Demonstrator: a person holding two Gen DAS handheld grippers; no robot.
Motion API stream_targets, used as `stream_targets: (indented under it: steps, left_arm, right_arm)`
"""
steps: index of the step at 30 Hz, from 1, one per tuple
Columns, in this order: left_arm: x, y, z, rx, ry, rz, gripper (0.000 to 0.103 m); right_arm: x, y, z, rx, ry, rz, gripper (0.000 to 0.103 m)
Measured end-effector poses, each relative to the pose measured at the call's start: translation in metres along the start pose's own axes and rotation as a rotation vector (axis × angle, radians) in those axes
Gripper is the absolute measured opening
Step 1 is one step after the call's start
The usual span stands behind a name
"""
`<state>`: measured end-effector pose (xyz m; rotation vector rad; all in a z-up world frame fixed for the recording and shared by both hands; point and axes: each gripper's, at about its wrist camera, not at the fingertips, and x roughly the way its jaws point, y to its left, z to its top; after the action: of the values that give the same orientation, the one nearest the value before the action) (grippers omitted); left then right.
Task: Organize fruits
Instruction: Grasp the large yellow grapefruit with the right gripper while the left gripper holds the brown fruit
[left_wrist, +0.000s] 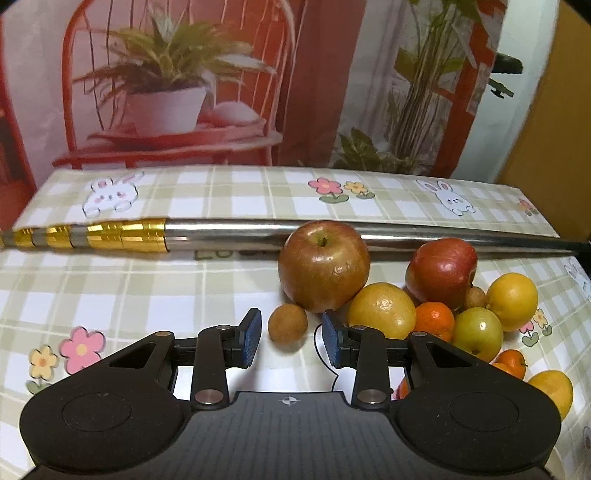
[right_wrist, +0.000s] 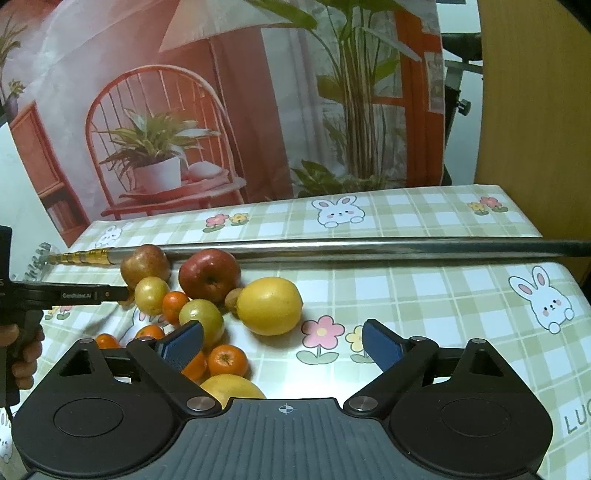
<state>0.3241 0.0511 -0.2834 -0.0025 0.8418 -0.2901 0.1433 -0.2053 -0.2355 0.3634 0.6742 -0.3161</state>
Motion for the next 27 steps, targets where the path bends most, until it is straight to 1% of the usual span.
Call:
stream_targets:
  steps: [4,6,8,12,15,18,23,25,27]
  left_arm:
    - [0.010,0.006,0.000,-0.028,0.019,0.004,0.038]
    - [0.014,0.007,0.000,-0.030,0.025,0.003,0.036]
    - [0.016,0.006,0.000,-0.023,0.026,-0.011,0.027]
    - [0.013,0.000,0.000,0.021,0.020,0.024,0.027]
    - [0.007,0.000,-0.002,0.028,0.011,0.027,0.027]
    - [-0.006,0.000,-0.004,0.027,-0.008,0.020,0.027]
    - [-0.038,-0.002,-0.011,0.024,-0.049,0.005,0.027]
    - [-0.052,-0.003,-0.015,0.017,-0.064,-0.006,0.027]
    - [-0.064,-0.004,-0.021,0.005,-0.073,-0.019,0.027]
  right_arm:
    - [0.003,-0.002,0.000,0.006,0.005,0.004,0.092]
    - [0.004,-0.002,0.000,0.007,0.008,0.005,0.092]
    - [0.006,-0.003,-0.001,0.011,0.011,0.005,0.092]
    - [0.009,-0.005,-0.002,0.016,0.013,0.010,0.091]
    - [0.012,-0.005,-0.002,0.008,0.013,0.019,0.089]
    - [0.017,-0.004,0.001,-0.021,0.013,0.034,0.083]
    - [0.032,-0.002,0.009,-0.089,-0.003,0.044,0.077]
    - [0.043,-0.003,0.012,-0.106,0.006,0.060,0.071]
    - [0.056,-0.001,0.016,-0.137,0.024,0.060,0.069]
